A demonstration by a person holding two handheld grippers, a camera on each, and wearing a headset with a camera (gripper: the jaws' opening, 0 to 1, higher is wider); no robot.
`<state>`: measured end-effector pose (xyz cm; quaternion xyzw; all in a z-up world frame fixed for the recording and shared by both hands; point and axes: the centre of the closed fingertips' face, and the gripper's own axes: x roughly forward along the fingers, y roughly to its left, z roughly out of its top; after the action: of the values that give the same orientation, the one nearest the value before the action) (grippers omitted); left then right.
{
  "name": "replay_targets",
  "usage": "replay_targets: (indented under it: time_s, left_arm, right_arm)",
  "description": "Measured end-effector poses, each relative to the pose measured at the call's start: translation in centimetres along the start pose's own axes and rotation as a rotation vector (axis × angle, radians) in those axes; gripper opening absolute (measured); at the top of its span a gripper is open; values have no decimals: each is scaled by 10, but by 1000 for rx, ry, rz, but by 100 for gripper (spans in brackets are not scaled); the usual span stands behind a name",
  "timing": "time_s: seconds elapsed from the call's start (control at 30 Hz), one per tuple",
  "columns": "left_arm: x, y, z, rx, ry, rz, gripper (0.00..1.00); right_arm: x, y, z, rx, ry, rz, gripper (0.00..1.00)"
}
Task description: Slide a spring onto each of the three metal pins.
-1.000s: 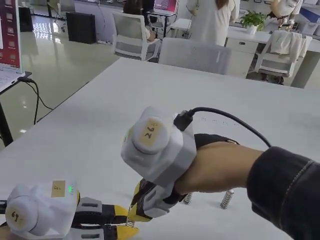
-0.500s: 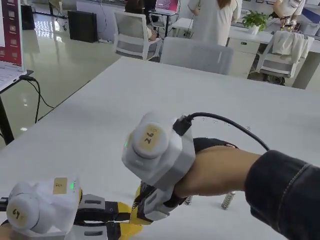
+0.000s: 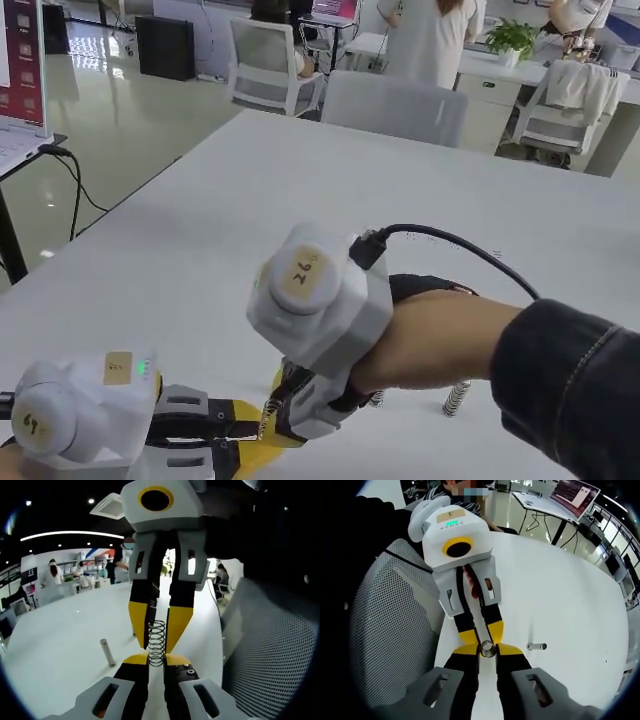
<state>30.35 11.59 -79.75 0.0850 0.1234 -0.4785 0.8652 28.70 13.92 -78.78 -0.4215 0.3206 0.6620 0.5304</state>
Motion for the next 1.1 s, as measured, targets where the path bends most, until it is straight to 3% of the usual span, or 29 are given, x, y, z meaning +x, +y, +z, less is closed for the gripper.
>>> replay_targets:
  time_s: [0.33, 0.5, 0.97, 1.1]
  left_arm:
    - [1, 2, 1, -16, -7, 11, 4]
    - [-1, 3, -2, -24, 1, 18, 15]
    - [-9, 18, -10, -75, 5, 94, 46]
    - [-10, 21, -12, -84, 6, 105, 52]
  right_arm:
    - [-1, -2, -1, 5, 10, -1, 8]
    - [-3, -7, -2, 12, 11, -10, 8]
    - [-16, -25, -8, 33, 12, -50, 8]
    - [-22, -32, -9, 41, 9, -68, 8]
